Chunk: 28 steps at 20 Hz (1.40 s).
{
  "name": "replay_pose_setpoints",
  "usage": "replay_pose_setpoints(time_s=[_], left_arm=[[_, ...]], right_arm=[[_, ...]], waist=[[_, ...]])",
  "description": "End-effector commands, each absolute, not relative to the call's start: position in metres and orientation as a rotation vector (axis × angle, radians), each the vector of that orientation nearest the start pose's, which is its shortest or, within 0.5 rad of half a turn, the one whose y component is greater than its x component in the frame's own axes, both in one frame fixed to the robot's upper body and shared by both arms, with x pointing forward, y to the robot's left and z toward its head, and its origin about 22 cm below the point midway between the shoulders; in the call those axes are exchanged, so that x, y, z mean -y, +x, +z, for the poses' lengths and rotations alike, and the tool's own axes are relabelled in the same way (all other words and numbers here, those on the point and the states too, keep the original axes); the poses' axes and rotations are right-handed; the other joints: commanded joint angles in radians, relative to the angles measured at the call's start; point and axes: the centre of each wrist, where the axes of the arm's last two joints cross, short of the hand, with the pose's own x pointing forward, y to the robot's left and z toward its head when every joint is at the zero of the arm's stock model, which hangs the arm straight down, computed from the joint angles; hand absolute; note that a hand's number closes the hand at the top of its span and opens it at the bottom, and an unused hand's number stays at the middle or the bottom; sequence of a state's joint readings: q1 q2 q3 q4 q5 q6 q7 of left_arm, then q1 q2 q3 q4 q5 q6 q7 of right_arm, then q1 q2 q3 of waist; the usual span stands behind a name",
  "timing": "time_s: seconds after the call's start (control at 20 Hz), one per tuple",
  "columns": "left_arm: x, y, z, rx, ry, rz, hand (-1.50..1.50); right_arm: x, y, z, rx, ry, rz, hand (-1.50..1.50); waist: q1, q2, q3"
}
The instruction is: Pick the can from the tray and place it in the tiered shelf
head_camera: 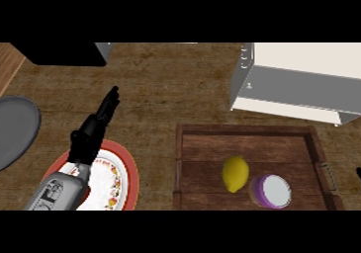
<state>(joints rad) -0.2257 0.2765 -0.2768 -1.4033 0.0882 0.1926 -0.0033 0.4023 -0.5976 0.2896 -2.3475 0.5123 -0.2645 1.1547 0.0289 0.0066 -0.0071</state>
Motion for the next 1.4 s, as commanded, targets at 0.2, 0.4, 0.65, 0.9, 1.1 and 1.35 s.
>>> replay_pose_setpoints(time_s=[0.2,0.4,0.65,0.9,1.1,1.35], left_arm=[[-0.207,0.289,0.012,1.564,0.097,-0.279,0.00],[-0.215,0.275,-0.004,1.576,0.103,-0.277,0.00],[-0.217,0.286,0.012,1.582,0.117,-0.265,0.00],[-0.217,0.286,0.024,1.576,0.112,-0.286,0.00],[-0.234,0.289,0.024,1.582,0.119,-0.254,0.00],[-0.214,0.288,0.021,1.583,0.121,-0.263,0.00]], right_arm=[[0.213,0.129,0.151,0.846,-0.954,0.186,-1.50],[0.200,0.141,0.139,0.828,-0.948,0.190,-1.50],[0.181,0.150,0.120,0.786,-0.960,0.198,-1.50],[0.164,0.160,0.128,0.778,-0.972,0.203,-1.50],[0.157,0.157,0.114,0.748,-0.978,0.208,-1.50],[0.163,0.176,0.101,0.704,-0.978,0.243,-1.50]], waist=[[-0.022,-0.006,0.001],[-0.021,-0.006,0.002],[-0.025,-0.006,0.004],[-0.018,-0.007,0.004],[-0.027,-0.007,0.005],[-0.026,-0.005,0.007]])
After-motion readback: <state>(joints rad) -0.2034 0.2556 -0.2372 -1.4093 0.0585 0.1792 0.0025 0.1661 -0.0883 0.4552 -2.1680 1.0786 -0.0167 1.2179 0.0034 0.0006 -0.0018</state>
